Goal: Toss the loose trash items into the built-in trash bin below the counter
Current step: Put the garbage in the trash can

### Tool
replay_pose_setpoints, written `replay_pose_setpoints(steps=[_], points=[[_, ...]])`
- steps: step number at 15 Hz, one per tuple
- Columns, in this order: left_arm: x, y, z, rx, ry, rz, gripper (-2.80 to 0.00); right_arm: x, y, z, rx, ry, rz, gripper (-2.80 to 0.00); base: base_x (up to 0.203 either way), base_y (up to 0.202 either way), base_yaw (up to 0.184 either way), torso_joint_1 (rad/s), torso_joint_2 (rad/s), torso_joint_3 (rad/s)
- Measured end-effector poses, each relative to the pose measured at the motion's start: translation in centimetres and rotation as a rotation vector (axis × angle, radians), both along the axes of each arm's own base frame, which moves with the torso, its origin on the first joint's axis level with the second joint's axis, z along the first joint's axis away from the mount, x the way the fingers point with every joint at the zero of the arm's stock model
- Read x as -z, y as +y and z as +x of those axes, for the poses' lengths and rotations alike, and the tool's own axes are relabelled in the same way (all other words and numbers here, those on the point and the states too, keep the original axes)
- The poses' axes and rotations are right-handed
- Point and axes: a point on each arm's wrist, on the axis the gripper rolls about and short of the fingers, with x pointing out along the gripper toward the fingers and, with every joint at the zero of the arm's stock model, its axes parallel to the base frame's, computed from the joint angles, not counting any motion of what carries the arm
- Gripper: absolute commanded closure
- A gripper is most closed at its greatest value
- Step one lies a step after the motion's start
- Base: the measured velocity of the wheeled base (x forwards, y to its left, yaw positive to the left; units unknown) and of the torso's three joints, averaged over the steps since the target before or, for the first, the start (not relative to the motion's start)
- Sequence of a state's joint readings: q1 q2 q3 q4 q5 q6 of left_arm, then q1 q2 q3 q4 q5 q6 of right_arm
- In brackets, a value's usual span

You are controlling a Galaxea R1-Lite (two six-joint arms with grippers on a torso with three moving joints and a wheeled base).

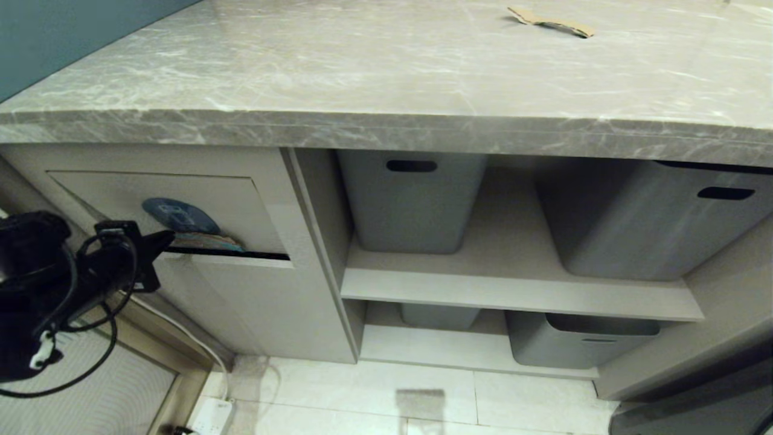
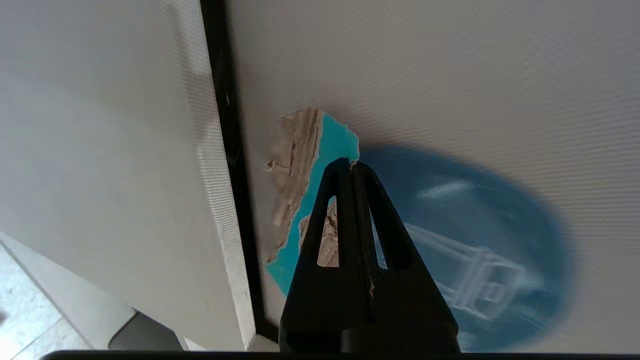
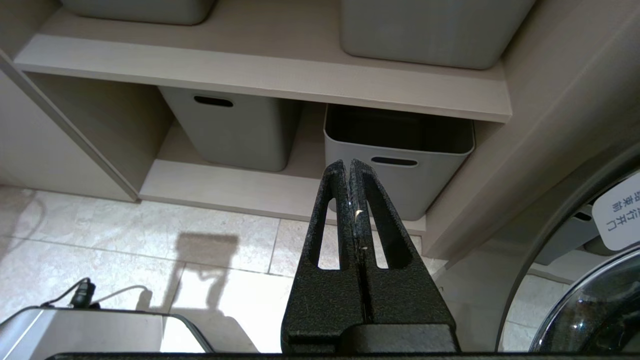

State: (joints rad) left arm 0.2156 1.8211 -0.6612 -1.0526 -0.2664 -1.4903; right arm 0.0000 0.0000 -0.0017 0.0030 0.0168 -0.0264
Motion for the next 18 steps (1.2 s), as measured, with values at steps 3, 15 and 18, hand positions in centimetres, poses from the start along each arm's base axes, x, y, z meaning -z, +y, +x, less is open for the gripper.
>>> replay_pose_setpoints(steps=[3, 15, 18], points=[[0.0, -1.0, 1.8, -0.004, -0.015, 0.002, 0.0, 0.0, 0.0, 0.0, 0.0, 0.0, 0.001, 0.0, 0.0, 0.0, 0.0, 0.0, 0.0, 0.0], [-0.8, -2.6, 5.2, -0.018, -0.078, -0.011, -2.8, 0.0, 0.0, 0.0, 0.0, 0.0, 0.001, 0.0, 0.0, 0.0, 0.0, 0.0, 0.0, 0.0], [-0.8, -2.7, 5.3, -0.021, -0.077, -0.012, -2.8, 0.0, 0.0, 0.0, -0.001, 0.0, 0.001, 0.0, 0.0, 0.0, 0.0, 0.0, 0.0, 0.0]])
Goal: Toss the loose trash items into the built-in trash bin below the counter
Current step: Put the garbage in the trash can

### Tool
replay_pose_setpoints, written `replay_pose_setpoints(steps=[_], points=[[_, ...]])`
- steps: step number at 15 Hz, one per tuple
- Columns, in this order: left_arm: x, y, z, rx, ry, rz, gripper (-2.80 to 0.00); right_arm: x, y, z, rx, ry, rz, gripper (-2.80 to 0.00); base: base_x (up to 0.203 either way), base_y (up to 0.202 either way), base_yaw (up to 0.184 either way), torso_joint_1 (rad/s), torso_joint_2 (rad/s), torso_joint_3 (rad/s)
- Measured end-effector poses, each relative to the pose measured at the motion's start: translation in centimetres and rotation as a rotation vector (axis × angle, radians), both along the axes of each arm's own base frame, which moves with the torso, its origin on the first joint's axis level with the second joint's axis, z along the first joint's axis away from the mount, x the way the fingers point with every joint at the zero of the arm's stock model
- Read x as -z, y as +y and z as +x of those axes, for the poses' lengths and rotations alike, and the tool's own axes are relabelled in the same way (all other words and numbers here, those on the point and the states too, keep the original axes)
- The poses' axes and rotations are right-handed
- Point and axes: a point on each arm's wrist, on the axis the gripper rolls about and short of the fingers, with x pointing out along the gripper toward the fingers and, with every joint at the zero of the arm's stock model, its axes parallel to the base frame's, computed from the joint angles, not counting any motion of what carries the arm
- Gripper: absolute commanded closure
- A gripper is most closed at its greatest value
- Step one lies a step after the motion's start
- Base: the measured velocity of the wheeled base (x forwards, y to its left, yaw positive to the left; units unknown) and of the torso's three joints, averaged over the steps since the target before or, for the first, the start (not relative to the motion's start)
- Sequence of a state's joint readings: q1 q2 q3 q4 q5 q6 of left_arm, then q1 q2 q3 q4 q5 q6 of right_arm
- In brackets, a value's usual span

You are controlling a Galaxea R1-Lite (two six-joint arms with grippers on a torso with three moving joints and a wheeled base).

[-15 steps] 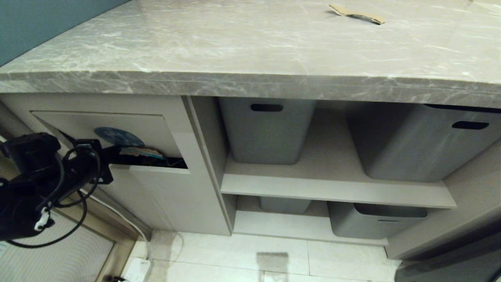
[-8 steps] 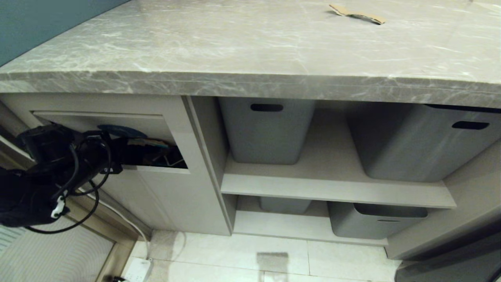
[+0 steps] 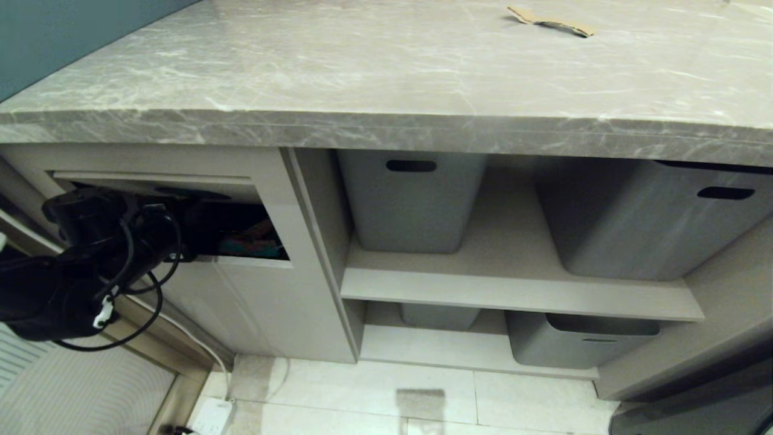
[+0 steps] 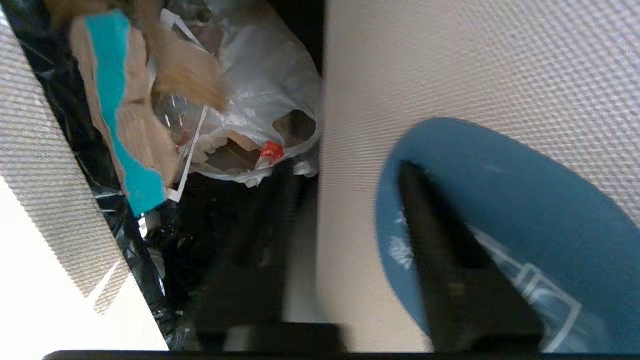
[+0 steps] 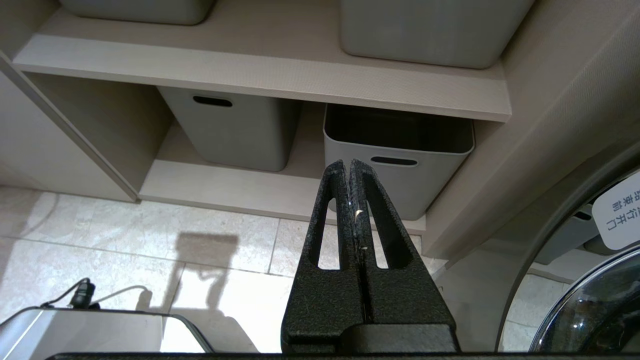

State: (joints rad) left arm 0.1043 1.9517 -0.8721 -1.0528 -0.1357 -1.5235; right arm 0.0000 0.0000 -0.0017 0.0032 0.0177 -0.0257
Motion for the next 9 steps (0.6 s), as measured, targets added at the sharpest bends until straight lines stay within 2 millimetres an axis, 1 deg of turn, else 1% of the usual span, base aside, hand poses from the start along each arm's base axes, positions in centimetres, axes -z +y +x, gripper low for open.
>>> replay_pose_setpoints(steps=[4, 6, 7, 8, 9], points=[[0.3, 0.0, -0.2, -0.012, 0.013, -0.001, -2.8, 0.0, 0.0, 0.0, 0.0, 0.0, 0.0, 0.0, 0.0, 0.0, 0.0, 0.0, 0.0, 0.0], [0.9, -0.1, -1.0, -0.02, 0.041, -0.003, -2.8, 0.0, 0.0, 0.0, 0.0, 0.0, 0.0, 0.0, 0.0, 0.0, 0.0, 0.0, 0.0, 0.0], [1.3, -0.1, -1.9, -0.032, 0.065, -0.004, -2.8, 0.0, 0.0, 0.0, 0.001, 0.0, 0.0, 0.0, 0.0, 0.0, 0.0, 0.0, 0.0, 0.0], [1.5, -0.1, -3.0, -0.047, 0.087, -0.005, 0.0, 0.0, 0.0, 0.0, 0.001, 0.0, 0.0, 0.0, 0.0, 0.0, 0.0, 0.0, 0.0, 0.0], [1.7, -0.1, -4.2, -0.062, 0.106, -0.005, 0.0, 0.0, 0.0, 0.0, 0.001, 0.0, 0.0, 0.0, 0.0, 0.0, 0.0, 0.0, 0.0, 0.0]])
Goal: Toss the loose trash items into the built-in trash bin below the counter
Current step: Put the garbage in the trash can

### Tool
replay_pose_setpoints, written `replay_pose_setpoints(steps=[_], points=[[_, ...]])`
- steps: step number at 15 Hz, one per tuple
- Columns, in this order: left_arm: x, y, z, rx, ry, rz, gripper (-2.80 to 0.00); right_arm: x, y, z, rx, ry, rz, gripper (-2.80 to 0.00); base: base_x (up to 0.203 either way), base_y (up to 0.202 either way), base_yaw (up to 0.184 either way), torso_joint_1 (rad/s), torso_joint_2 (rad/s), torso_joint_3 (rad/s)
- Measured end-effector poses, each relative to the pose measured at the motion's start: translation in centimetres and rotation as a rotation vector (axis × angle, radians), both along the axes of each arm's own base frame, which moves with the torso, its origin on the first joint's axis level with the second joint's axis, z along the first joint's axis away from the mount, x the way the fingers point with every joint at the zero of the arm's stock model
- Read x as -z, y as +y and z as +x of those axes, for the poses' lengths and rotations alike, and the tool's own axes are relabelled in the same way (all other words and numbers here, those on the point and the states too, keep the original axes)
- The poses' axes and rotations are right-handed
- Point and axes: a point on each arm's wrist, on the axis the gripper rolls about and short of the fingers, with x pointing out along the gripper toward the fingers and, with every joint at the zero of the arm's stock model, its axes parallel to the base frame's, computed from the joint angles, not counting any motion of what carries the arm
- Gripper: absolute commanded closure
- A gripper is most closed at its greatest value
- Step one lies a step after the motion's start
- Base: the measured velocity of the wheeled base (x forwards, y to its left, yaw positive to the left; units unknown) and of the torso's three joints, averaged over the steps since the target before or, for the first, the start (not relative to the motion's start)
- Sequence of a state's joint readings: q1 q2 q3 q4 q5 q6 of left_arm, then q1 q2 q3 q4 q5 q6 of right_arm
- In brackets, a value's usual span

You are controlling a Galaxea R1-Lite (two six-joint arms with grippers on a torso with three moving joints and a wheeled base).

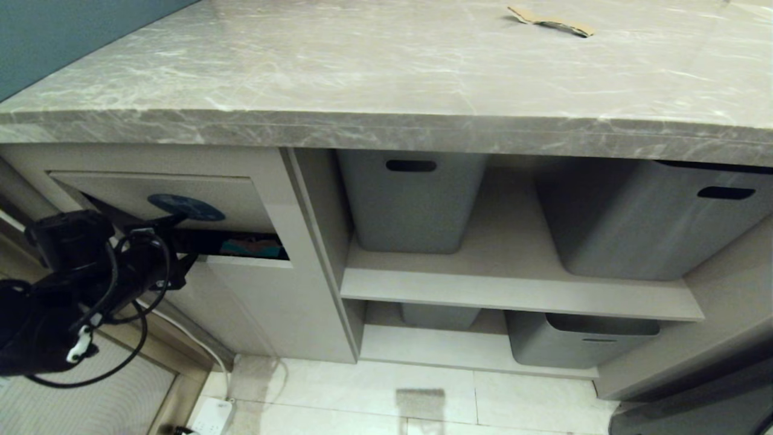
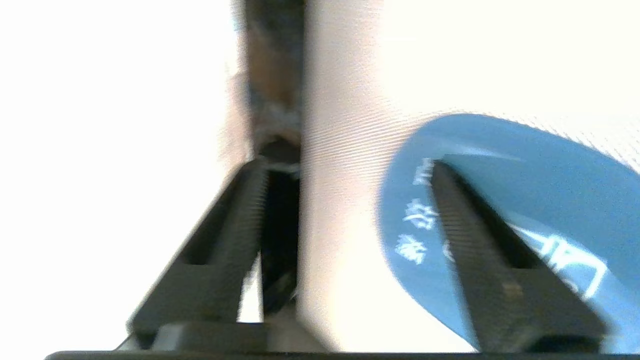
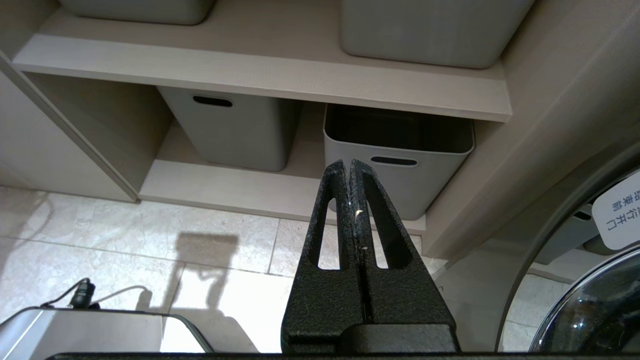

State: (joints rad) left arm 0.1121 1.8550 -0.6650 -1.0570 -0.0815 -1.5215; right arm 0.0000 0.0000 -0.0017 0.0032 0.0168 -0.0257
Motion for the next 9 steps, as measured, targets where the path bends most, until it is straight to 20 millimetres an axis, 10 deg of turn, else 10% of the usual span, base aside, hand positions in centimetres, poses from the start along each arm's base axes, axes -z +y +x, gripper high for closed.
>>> replay_pose_setpoints(steps=[9], points=[[-3.2, -0.5, -14.3, 0.086, -0.069, 0.467, 0.0, 0.0, 0.0, 0.0, 0.0, 0.0, 0.0, 0.0, 0.0, 0.0, 0.0, 0.0, 0.0, 0.0]])
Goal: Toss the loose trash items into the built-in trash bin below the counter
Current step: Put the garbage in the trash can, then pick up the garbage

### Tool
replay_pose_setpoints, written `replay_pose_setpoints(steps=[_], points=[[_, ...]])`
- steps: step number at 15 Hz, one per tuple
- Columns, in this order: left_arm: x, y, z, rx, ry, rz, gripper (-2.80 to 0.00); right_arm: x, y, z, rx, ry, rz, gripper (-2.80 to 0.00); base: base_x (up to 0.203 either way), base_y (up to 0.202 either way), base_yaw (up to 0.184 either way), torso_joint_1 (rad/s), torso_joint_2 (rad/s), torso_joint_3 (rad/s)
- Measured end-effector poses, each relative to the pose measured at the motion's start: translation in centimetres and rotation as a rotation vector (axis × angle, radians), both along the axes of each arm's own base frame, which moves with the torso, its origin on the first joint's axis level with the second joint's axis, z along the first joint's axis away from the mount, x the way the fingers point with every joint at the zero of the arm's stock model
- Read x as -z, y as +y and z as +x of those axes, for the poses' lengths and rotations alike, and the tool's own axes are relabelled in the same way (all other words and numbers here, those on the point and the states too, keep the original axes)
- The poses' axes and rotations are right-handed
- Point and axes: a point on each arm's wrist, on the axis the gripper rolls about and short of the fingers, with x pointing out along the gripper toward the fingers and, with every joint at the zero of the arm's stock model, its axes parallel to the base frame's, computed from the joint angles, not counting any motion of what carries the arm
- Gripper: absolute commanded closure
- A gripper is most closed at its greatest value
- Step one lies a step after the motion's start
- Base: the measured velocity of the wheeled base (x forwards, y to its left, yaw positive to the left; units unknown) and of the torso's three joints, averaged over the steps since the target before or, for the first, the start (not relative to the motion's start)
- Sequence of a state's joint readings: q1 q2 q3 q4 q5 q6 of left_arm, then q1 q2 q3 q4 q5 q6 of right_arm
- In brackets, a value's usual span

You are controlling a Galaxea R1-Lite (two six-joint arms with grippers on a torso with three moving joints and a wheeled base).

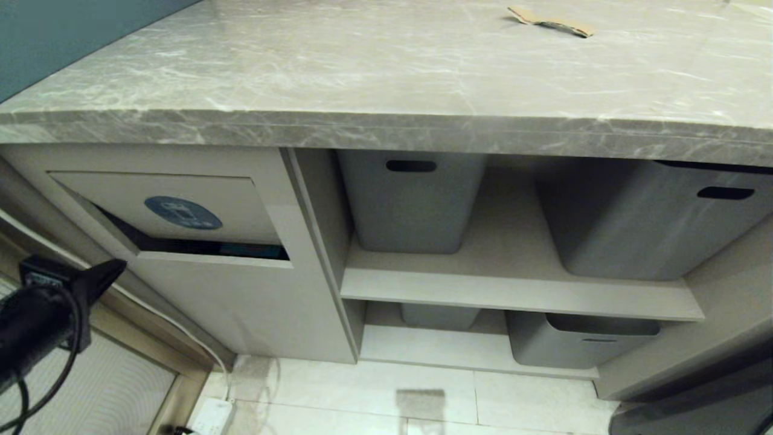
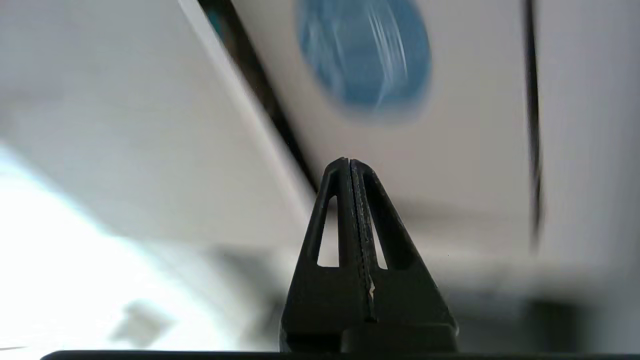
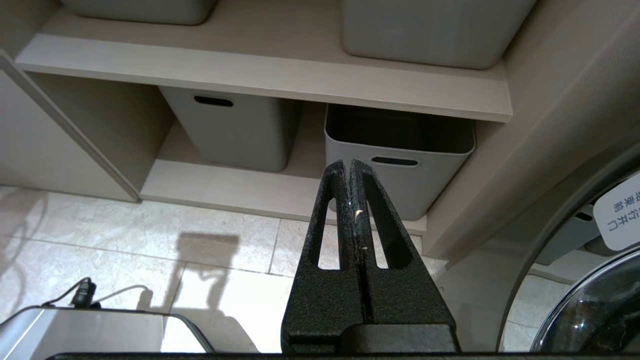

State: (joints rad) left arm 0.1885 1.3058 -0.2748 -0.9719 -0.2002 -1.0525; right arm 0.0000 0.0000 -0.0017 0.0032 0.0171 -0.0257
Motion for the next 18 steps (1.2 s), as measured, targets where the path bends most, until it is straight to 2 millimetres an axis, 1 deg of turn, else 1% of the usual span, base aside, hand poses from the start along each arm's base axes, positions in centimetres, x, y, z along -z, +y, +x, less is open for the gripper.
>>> replay_pose_setpoints(steps=[2, 4, 5, 6, 7, 8, 9, 11, 12, 13, 16, 18], points=[[-0.3, -0.8, -4.0, 0.057, -0.01, 0.209, 0.0, 0.0, 0.0, 0.0, 0.0, 0.0, 0.0, 0.0, 0.0, 0.0, 0.0, 0.0, 0.0, 0.0], [-0.3, -1.8, -8.8, 0.078, -0.045, 0.422, 0.0, 0.0, 0.0, 0.0, 0.0, 0.0, 0.0, 0.0, 0.0, 0.0, 0.0, 0.0, 0.0, 0.0], [0.3, -2.2, -11.2, 0.08, -0.054, 0.527, 0.0, 0.0, 0.0, 0.0, -0.001, 0.0, -0.002, 0.0, 0.0, 0.0, 0.0, 0.0, 0.0, 0.0], [1.2, -2.6, -13.1, 0.084, -0.055, 0.623, 0.0, 0.0, 0.0, 0.0, 0.001, -0.001, 0.002, 0.0, 0.0, 0.0, 0.0, 0.0, 0.0, 0.0], [2.6, -2.9, -14.7, 0.096, -0.044, 0.722, 0.0, 0.0, 0.0, 0.0, 0.001, -0.001, 0.002, 0.0, 0.0, 0.0, 0.0, 0.0, 0.0, 0.0], [3.9, -3.2, -15.8, 0.117, -0.028, 0.811, 0.0, 0.0, 0.0, 0.0, 0.001, -0.002, 0.002, 0.0, 0.0, 0.0, 0.0, 0.0, 0.0, 0.0], [5.0, -3.3, -16.4, 0.145, -0.014, 0.881, 0.0, 0.0, 0.0, 0.0, 0.001, -0.001, 0.003, 0.0, 0.0, 0.0, 0.0, 0.0, 0.0, 0.0], [6.7, -3.5, -16.9, 0.255, 0.035, 0.973, 0.0, 0.0, 0.0, 0.0, 0.001, -0.002, 0.003, 0.0, 0.0, 0.0, 0.0, 0.0, 0.0, 0.0], [7.2, -3.5, -17.0, 0.304, 0.042, 1.001, 0.0, 0.0, 0.0, 0.0, 0.001, -0.001, 0.003, 0.0, 0.0, 0.0, 0.0, 0.0, 0.0, 0.0], [7.6, -3.4, -17.0, 0.316, 0.055, 1.024, 0.0, 0.0, 0.0, 0.0, 0.001, -0.001, 0.003, 0.0, 0.0, 0.0, 0.0, 0.0, 0.0, 0.0], [8.7, -3.1, -17.8, 0.17, 0.115, 1.105, 0.0, 0.0, 0.0, 0.0, 0.001, -0.001, 0.003, 0.0, 0.0, 0.0, 0.0, 0.0, 0.0, 0.0], [9.2, -3.0, -18.6, 0.132, 0.068, 1.161, 0.0, 0.0, 0.0, 0.0, 0.002, -0.001, 0.003, 0.0, 0.0, 0.0, 0.0, 0.0, 0.0, 0.0]])
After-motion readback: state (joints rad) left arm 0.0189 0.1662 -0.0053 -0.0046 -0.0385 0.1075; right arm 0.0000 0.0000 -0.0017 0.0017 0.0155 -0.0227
